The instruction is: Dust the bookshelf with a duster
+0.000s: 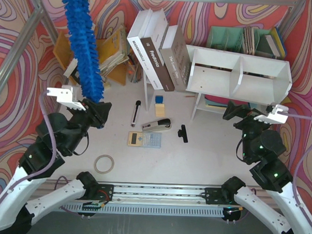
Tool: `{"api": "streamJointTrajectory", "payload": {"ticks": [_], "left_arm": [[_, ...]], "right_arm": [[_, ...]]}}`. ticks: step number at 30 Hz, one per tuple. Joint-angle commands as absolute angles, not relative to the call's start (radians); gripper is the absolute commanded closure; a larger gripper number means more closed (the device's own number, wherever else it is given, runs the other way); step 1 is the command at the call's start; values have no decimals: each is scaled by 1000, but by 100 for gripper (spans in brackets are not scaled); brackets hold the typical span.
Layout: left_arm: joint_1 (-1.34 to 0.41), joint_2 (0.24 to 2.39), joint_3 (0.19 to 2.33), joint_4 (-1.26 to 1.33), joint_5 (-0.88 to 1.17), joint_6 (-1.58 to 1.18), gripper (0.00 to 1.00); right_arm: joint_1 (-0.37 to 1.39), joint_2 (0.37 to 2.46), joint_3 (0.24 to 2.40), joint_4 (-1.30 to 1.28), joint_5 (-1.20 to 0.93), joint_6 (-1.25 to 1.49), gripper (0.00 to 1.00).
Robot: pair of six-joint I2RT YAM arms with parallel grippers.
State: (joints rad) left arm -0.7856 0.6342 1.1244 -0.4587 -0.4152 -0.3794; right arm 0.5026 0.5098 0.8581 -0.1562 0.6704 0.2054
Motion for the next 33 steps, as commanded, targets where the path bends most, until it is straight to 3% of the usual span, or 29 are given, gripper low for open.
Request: {"api": "streamJointTrajectory", "payload": {"ticks": [1, 9, 16, 20, 33], "left_arm": [[-785, 704, 1223, -447, -266, -436, 100], [-814, 914, 1401, -446, -8, -680, 100], [-1066, 1048, 1511, -379, -116, -668, 100], [-1142, 1116, 1487, -291, -102, -707, 100], [-1273, 1341, 1405, -404, -206, -774, 100]], "right_arm": [[499, 536, 975, -247, 709, 276, 1], [499, 635, 1169, -434, 714, 371, 2], [499, 662, 1204, -439, 721, 388, 2], [498, 689, 1227, -447, 734, 394, 2], [499, 723, 1258, -465, 750, 441, 2]]}}
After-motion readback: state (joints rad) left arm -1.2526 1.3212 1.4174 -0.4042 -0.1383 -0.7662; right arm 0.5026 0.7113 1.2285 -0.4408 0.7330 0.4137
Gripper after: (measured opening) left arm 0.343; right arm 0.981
